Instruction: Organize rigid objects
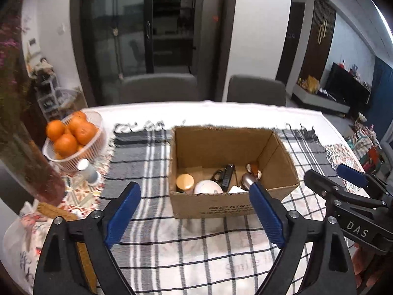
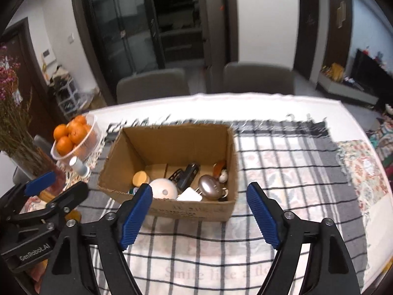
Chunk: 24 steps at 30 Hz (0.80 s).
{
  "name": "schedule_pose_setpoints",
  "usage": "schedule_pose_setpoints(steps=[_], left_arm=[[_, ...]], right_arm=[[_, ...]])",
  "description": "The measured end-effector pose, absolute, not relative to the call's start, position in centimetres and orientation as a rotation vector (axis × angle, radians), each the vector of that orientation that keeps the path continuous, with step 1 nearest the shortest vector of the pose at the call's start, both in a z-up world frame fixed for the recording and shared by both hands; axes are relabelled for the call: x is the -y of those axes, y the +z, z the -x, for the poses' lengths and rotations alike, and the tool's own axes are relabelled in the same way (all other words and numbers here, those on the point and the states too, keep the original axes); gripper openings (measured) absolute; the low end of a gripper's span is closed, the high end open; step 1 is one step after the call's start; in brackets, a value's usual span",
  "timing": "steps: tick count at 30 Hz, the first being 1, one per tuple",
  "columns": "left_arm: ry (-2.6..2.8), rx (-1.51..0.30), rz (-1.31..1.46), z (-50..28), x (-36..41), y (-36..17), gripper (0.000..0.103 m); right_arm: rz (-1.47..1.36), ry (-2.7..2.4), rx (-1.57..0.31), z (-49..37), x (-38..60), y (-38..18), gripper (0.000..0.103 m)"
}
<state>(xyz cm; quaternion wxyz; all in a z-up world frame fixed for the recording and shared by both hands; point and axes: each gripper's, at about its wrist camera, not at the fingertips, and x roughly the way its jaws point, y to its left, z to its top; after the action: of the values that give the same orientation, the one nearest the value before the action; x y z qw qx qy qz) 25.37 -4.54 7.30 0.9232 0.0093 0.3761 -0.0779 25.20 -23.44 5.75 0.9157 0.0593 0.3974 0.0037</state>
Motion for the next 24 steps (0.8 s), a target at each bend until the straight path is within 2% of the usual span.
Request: schedule_pose_setpoints(steps=[10,24], left_arm=[[-0.074,-0.55,-0.09,-16.7,4.2,8.6,0.103],[-0.036,-0.449,-0.074,-8.5,3.1,6.6,0.103]], right_arm=[[-0.12,-0.074,-0.628,-16.1,23.3,7.2,0.087],[-0.082,-0.121,-0.531,-7.2,22.4,6.1,0.088]])
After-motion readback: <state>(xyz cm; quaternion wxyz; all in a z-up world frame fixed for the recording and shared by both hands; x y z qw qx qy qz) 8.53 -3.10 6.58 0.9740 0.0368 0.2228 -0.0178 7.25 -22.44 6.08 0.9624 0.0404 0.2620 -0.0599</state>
